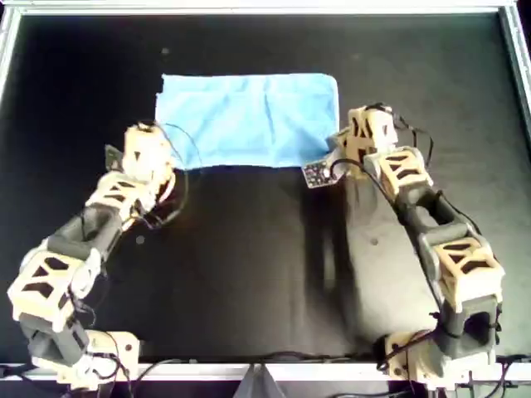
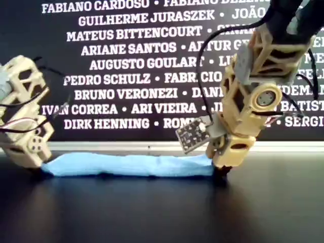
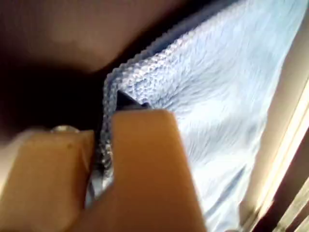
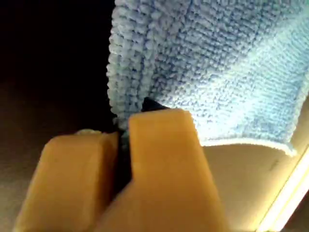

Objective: Fold a cloth

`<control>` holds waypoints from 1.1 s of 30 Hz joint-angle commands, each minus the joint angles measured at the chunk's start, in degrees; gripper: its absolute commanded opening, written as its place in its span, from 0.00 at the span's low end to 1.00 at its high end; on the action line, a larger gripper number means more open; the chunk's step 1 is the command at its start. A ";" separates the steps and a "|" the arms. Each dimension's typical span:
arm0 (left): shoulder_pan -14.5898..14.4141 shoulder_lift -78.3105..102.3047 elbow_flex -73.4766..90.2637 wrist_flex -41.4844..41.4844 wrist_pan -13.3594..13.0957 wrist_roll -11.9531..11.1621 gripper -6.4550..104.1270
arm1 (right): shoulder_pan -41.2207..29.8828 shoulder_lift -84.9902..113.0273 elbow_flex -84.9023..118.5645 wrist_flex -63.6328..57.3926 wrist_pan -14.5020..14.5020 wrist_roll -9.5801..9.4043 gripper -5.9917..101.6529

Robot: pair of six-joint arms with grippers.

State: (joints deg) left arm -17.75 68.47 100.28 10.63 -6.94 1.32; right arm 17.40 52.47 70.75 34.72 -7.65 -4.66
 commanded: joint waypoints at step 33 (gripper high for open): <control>-4.39 32.17 31.64 0.62 0.97 -0.62 0.07 | -0.09 38.14 41.40 1.23 -0.62 0.00 0.04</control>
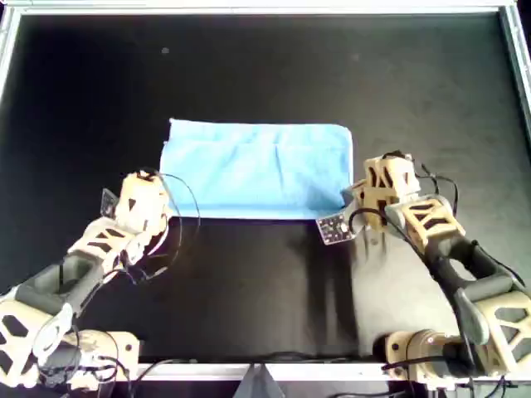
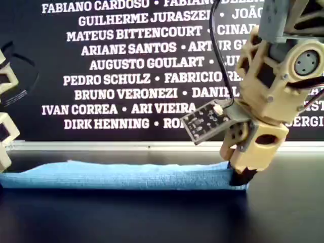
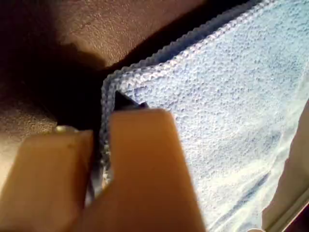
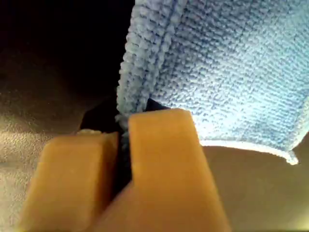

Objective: Fold a cloth

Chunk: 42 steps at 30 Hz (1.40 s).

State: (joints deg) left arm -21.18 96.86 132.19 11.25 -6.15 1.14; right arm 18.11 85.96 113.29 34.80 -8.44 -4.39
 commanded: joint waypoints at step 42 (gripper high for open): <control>-5.62 81.39 39.29 -0.09 -1.05 0.53 0.63 | -6.42 69.61 42.01 1.14 1.14 -0.97 0.58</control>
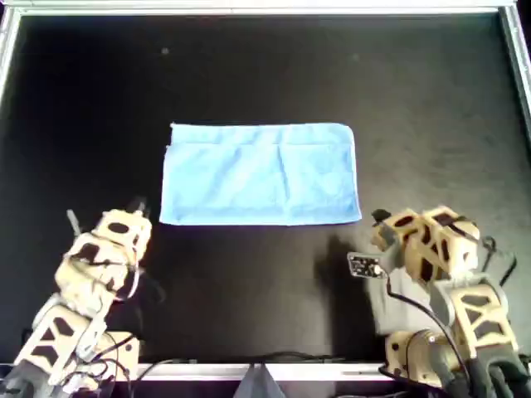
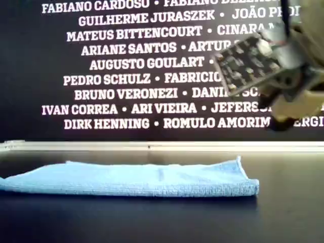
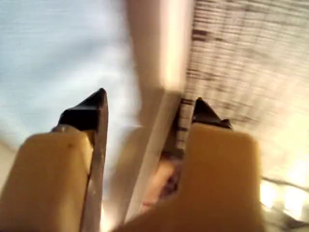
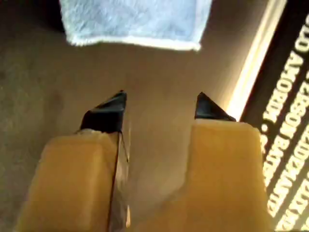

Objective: Fold a cloth

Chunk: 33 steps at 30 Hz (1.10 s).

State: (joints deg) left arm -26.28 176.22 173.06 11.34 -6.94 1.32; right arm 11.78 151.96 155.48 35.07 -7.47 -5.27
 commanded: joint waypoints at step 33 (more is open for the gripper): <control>-0.53 1.93 -0.53 -0.26 -0.18 0.26 0.62 | 9.76 -56.25 -31.20 -2.99 -0.79 0.97 0.80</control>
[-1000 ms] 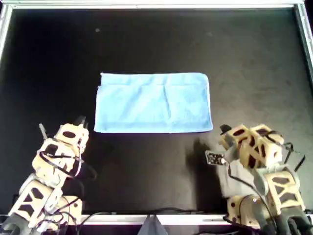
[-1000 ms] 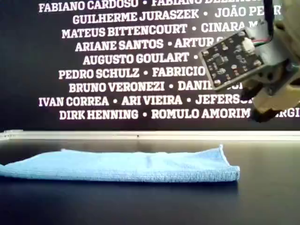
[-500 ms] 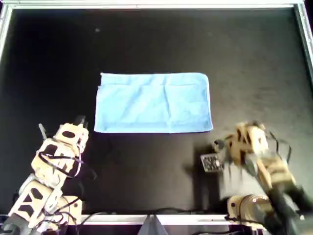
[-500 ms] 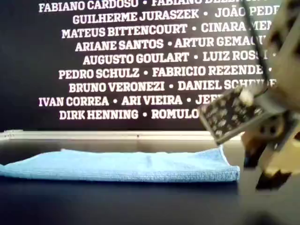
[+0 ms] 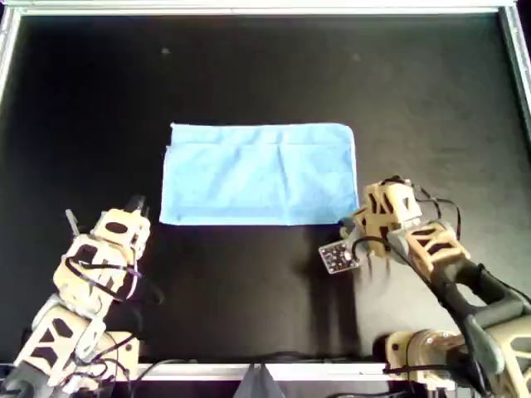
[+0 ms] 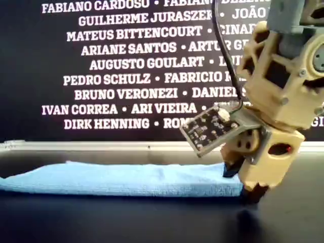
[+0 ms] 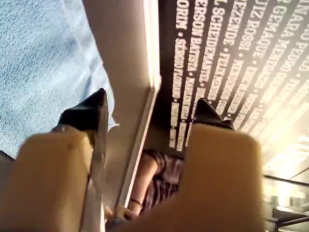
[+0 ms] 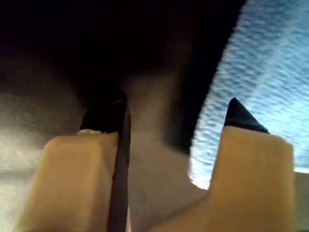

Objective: Fold a cloth

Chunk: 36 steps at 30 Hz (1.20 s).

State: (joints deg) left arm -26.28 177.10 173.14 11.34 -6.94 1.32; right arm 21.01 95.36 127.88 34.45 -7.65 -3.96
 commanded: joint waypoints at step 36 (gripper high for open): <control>-0.53 1.05 -0.62 -0.26 -0.18 0.26 0.62 | -0.53 -12.74 -17.58 -2.37 -0.62 -0.35 0.03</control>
State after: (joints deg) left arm -26.28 177.10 173.14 11.34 -6.94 1.32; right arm 20.92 80.77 112.06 34.45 -8.09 -4.04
